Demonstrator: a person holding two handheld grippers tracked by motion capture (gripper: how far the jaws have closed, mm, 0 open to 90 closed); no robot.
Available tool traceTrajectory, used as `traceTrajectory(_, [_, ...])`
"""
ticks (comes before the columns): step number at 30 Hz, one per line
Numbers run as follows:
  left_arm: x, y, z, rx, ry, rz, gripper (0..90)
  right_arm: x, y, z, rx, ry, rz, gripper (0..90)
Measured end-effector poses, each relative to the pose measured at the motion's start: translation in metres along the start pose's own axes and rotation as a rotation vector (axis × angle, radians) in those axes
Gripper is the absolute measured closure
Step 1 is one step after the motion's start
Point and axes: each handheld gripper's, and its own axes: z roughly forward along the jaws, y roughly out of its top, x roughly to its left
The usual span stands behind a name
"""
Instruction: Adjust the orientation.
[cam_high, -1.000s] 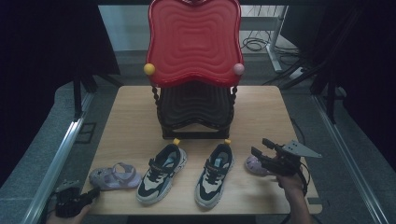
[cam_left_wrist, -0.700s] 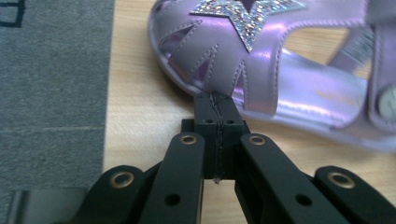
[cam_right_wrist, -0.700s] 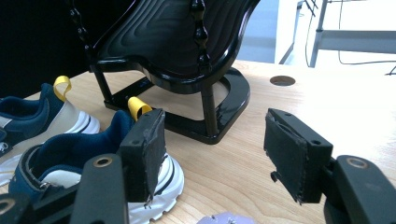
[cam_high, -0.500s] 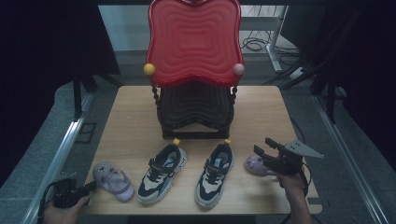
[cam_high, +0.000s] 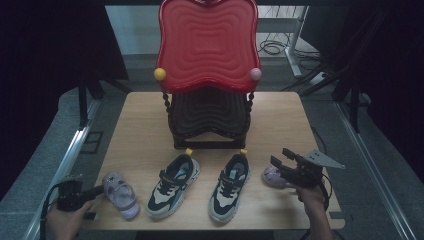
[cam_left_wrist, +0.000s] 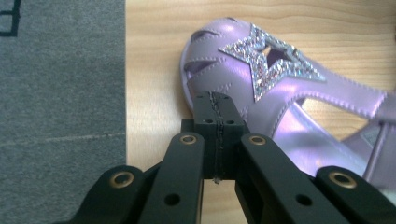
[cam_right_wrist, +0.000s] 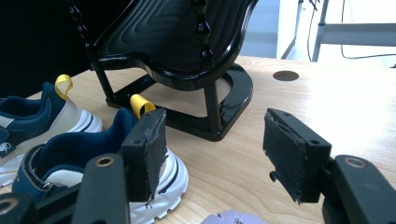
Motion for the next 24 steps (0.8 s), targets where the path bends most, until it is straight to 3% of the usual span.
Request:
traceTrajectory(2, [0.000,0.007,0.004,0.014,-0.002,0.024,90.0,0.000,0.000,0.001,0.002,0.013,0.013,41.7])
traceTrajectory(5, [0.000,0.010,0.006,0.019,-0.008,0.029,90.0,-0.001,0.000,0.001,-0.007,0.043,0.035,42.9])
traceTrajectory(24, [-0.010,0.040,0.027,0.062,-0.013,0.111,90.0,0.005,-0.001,0.004,0.009,0.050,0.023,43.3])
